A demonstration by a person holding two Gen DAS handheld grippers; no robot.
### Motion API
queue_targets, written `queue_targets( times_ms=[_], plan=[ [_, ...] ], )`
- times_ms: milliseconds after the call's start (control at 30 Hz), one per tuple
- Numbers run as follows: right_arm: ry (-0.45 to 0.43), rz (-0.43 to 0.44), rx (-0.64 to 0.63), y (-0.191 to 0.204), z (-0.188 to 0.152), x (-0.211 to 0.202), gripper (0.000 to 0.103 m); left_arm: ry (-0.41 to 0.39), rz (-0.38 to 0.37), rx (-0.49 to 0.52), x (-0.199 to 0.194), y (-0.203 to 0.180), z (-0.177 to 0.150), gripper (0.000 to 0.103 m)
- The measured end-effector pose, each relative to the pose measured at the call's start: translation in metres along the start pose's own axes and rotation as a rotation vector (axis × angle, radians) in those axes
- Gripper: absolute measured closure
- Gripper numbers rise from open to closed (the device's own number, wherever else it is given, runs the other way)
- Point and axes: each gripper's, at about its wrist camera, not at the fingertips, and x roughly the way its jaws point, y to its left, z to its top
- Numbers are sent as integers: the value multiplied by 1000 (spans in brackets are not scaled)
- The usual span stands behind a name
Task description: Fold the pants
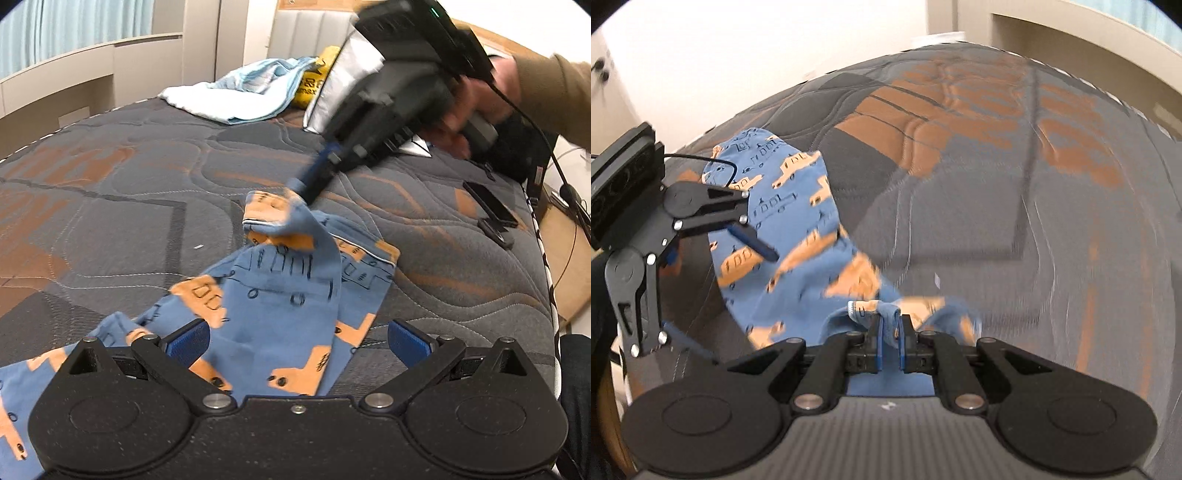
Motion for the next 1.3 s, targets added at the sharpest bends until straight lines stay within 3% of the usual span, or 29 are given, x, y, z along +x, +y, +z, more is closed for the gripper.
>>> queue_targets(
  times_ms=[233, 300, 333, 367, 433, 600, 700, 800, 867, 967, 1067, 1200, 1300],
  plan=[
    [8, 43, 192, -13, -66, 20, 90, 58, -17, 54, 23, -21, 5, 1],
    [-43, 100, 270, -23, -73, 16, 74, 68, -21, 65, 32, -28, 8, 1],
    [-81, 146, 322, -31, -76, 11, 50, 69, -23, 66, 36, -30, 9, 1],
    [-133, 177, 361, -37, -77, 5, 35, 72, -27, 65, 40, -33, 11, 1],
    [-207, 205, 424, -51, -76, -6, 32, 71, -30, 62, 48, -38, 14, 1],
    [-252, 208, 578, -84, -72, -1, 32, 66, -32, 63, 62, -47, 22, 1],
    [-234, 241, 608, -87, -68, 15, 43, 67, -26, 64, 70, -52, 26, 1],
    [-218, 233, 585, -81, -63, 27, 67, 72, -26, 57, 78, -54, 31, 1],
    [-231, 237, 551, -75, -61, 24, 89, 74, -31, 53, 82, -57, 34, 1],
    [-280, 245, 515, -71, -67, -2, 95, 61, -49, 49, 84, -63, 40, 1],
    [-307, 213, 509, -77, -74, -30, 96, 36, -72, 76, 84, -75, 46, 1],
    [-258, 166, 588, -89, -89, -33, 95, 39, -70, 86, 87, -82, 44, 1],
    [-262, 212, 633, -89, -91, -19, 78, 51, -65, 71, 85, -81, 38, 1]
  ],
)
